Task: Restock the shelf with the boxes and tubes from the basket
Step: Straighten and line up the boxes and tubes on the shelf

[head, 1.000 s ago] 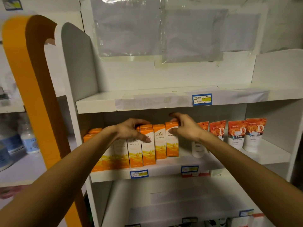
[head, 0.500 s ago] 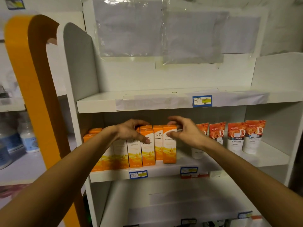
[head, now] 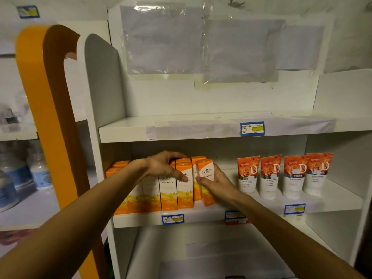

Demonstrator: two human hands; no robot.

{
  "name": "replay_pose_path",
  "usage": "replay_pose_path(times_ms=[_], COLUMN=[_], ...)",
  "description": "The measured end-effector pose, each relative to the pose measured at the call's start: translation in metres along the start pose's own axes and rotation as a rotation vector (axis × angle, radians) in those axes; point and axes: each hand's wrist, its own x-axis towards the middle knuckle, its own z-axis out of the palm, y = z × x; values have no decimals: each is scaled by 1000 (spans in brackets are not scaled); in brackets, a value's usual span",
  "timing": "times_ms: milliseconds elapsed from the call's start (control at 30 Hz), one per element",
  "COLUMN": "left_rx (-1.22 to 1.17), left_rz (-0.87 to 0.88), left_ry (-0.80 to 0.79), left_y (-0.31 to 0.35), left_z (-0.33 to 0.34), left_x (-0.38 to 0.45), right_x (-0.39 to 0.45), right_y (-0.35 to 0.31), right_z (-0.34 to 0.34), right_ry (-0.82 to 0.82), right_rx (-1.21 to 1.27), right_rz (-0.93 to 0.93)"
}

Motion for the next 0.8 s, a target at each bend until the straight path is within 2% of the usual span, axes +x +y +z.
replay_pose_path(times_ms=[100,367,600,800], left_rx=[42,127,265,357], left_rz=[-1,15,40,52], left_ry=[-4,-29,-32,-52], left_y=[1,7,14,9], left_z=[0,-5,-8,-10], left_x=[0,2,6,7], right_x=[-3,-2,6,1], right_y=[1,9,15,12], right_z=[14,29,45,46], right_ry=[-26,84,170,151], right_rx=[43,106,268,435], right_rz=[-24,-22,27,48])
